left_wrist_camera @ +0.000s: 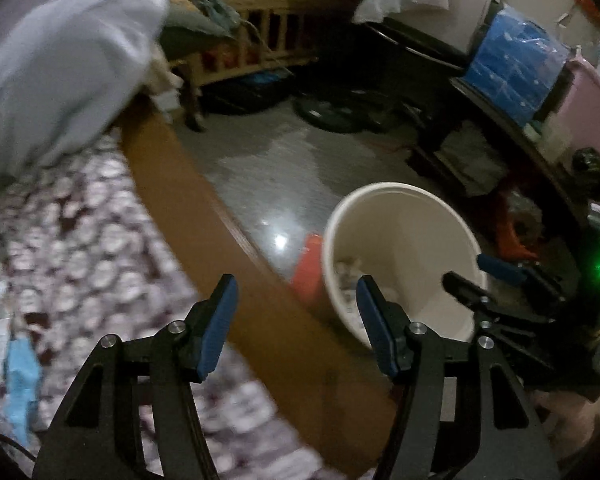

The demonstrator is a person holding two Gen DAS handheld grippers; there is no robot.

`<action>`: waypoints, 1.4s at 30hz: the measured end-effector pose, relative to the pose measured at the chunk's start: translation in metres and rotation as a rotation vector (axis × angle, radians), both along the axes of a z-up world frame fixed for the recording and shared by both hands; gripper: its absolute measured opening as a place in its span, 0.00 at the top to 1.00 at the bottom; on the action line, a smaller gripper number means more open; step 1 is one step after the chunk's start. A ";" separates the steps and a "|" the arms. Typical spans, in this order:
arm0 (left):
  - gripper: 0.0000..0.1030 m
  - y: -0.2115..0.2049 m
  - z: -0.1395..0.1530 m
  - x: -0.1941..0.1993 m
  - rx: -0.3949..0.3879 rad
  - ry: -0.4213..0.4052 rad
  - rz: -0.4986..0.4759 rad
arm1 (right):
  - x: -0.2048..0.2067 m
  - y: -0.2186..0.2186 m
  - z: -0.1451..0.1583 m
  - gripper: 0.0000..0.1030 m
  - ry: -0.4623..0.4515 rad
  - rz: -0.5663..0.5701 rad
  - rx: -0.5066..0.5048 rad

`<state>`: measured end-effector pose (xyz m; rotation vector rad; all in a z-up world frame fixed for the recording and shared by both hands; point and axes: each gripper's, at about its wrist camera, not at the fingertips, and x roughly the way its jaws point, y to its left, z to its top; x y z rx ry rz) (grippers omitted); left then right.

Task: Collect trash
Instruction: 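Move both open tools back to the trash on the blanket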

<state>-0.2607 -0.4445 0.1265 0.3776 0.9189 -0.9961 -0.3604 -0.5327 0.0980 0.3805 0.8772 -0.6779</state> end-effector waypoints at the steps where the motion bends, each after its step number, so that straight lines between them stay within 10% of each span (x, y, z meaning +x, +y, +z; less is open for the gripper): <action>1: 0.42 0.007 0.001 0.003 0.001 -0.014 0.013 | 0.004 0.004 0.002 0.47 -0.005 0.009 -0.002; 20: 0.42 0.154 0.017 0.067 0.018 -0.135 0.299 | 0.119 0.130 0.027 0.32 -0.054 0.304 -0.014; 42: 0.42 0.377 -0.027 0.191 0.070 -0.025 0.728 | 0.266 0.252 0.006 0.32 0.007 0.594 0.058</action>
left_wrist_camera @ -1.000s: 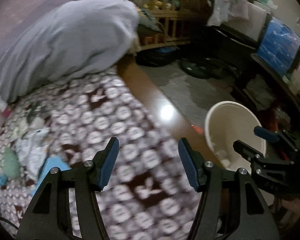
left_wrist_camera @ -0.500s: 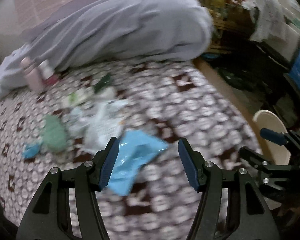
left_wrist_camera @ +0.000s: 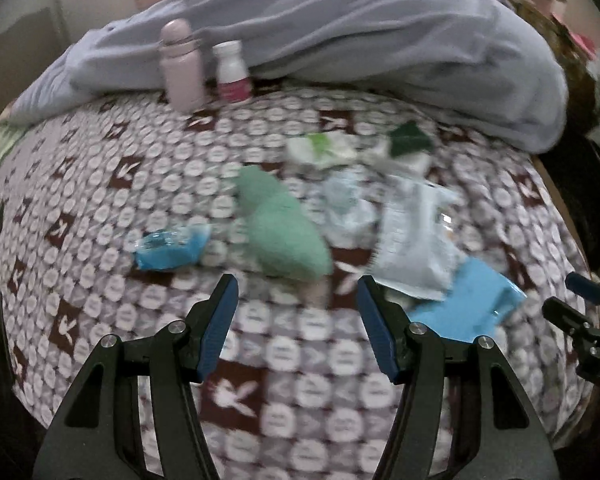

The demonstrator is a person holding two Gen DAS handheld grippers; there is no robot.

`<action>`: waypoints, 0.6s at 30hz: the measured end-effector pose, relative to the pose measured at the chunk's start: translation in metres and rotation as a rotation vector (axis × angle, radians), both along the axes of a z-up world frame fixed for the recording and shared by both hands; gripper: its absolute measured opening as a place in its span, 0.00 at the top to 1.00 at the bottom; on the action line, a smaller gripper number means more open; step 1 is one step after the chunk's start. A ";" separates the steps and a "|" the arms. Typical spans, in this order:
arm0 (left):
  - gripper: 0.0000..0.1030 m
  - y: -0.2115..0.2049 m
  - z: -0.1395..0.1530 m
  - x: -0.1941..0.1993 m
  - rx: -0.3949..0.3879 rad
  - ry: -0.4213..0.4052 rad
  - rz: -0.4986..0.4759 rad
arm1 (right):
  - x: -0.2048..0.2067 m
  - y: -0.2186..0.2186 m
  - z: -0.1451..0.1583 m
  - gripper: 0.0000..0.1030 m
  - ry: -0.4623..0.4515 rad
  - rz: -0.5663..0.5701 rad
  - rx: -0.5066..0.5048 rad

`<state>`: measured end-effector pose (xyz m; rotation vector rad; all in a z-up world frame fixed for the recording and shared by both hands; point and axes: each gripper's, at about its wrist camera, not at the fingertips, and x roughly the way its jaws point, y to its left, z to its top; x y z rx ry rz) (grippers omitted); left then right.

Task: Collect trash
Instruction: 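Move both open tools back to the trash on the blanket, then grasp the white snack packet with the right tool while the left tool grasps the green plush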

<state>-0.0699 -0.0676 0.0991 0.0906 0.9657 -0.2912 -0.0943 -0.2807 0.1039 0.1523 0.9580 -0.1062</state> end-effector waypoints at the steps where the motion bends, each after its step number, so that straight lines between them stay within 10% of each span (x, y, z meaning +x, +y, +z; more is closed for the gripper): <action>1: 0.42 0.006 -0.002 0.005 -0.012 0.008 0.012 | 0.008 0.002 0.000 0.31 0.002 0.004 0.010; 18: 0.42 0.022 -0.036 0.083 -0.203 0.148 0.084 | 0.150 0.036 -0.062 0.24 0.162 0.017 0.239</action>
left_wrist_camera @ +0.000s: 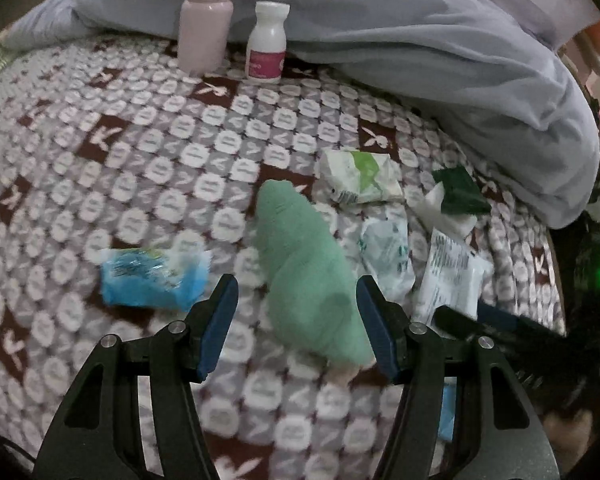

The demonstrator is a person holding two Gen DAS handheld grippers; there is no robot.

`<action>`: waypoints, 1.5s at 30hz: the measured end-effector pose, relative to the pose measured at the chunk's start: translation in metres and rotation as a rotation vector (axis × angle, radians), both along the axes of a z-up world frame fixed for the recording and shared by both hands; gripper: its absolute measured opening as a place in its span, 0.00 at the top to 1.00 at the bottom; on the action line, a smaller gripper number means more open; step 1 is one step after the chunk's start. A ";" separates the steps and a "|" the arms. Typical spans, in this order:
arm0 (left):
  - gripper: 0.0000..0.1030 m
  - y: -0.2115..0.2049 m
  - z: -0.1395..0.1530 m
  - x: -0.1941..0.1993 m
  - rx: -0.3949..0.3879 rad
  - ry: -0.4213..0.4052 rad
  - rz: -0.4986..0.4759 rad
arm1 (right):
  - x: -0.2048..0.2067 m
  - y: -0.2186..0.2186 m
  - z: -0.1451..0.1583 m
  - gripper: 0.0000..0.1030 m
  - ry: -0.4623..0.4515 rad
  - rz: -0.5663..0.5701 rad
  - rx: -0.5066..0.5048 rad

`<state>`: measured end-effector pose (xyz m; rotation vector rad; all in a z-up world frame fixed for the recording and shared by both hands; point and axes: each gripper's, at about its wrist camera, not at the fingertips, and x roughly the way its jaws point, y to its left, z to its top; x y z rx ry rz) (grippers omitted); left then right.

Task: Collect trash
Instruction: 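Grasp the white snack packet with the right tool while the left tool grasps the green plush, then carry the packet and green plush over the bucket and open both tools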

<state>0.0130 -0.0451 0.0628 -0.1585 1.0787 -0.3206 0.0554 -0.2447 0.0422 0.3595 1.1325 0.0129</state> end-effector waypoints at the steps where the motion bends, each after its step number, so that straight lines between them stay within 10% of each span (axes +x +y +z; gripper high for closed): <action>1: 0.42 -0.004 -0.003 0.004 -0.003 0.010 -0.001 | 0.000 0.001 -0.002 0.25 -0.010 -0.005 -0.011; 7: 0.44 -0.021 -0.026 0.015 0.025 0.067 -0.043 | -0.010 -0.007 0.009 0.54 -0.094 0.007 0.010; 10: 0.58 -0.019 -0.026 0.008 -0.007 0.061 -0.058 | -0.020 -0.013 0.022 0.54 -0.136 0.005 0.010; 22: 0.60 -0.028 0.038 -0.061 0.006 -0.069 -0.156 | -0.089 -0.022 0.076 0.54 -0.223 0.021 0.009; 45: 0.60 -0.205 0.089 -0.196 0.081 -0.220 -0.484 | -0.276 -0.128 0.102 0.54 -0.237 -0.209 -0.130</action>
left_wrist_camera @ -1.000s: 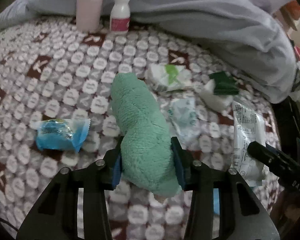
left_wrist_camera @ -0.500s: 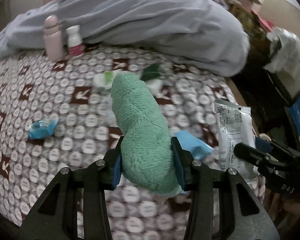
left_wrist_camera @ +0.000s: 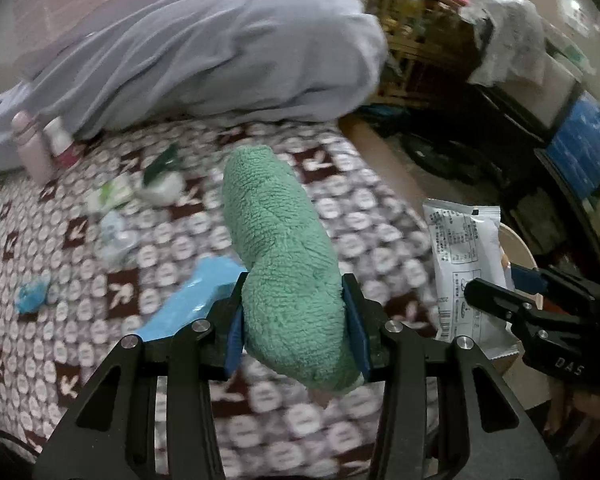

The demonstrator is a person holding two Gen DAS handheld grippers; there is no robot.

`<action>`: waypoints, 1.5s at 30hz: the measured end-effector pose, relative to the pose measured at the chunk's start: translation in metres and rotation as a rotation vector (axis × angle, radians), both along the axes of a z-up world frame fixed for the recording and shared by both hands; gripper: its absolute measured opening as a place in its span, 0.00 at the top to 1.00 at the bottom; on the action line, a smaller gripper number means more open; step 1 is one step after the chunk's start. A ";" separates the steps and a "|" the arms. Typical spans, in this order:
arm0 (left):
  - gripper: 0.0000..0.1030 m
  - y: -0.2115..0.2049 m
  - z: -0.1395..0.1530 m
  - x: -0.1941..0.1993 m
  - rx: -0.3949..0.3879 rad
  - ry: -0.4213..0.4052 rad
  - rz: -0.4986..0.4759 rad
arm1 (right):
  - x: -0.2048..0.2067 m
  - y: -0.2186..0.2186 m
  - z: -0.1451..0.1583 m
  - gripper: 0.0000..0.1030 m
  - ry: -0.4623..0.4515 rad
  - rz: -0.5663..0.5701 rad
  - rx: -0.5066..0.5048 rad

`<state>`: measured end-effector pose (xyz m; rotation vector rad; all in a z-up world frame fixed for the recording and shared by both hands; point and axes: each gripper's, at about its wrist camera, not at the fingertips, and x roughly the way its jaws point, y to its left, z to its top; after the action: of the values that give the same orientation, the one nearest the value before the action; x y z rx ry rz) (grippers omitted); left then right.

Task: Collect trash
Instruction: 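Carry the packet and green plush over the bucket and open both tools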

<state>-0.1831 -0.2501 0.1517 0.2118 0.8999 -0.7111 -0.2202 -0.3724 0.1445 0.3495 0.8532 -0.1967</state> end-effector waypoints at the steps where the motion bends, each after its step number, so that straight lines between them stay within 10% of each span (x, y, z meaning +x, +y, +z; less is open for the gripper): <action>1: 0.60 -0.006 0.000 -0.003 0.000 0.001 -0.012 | -0.007 -0.006 0.001 0.54 0.001 -0.014 -0.007; 27: 0.60 -0.178 -0.006 -0.098 -0.007 0.070 -0.350 | -0.137 -0.146 -0.025 0.54 0.058 -0.341 -0.032; 45: 0.60 -0.252 -0.041 -0.112 0.016 0.147 -0.417 | -0.173 -0.197 -0.053 0.53 0.099 -0.500 0.001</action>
<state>-0.2949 -0.5020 0.1104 0.3710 1.0139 -1.1173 -0.3936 -0.5691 0.0918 0.5544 0.8521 -0.6822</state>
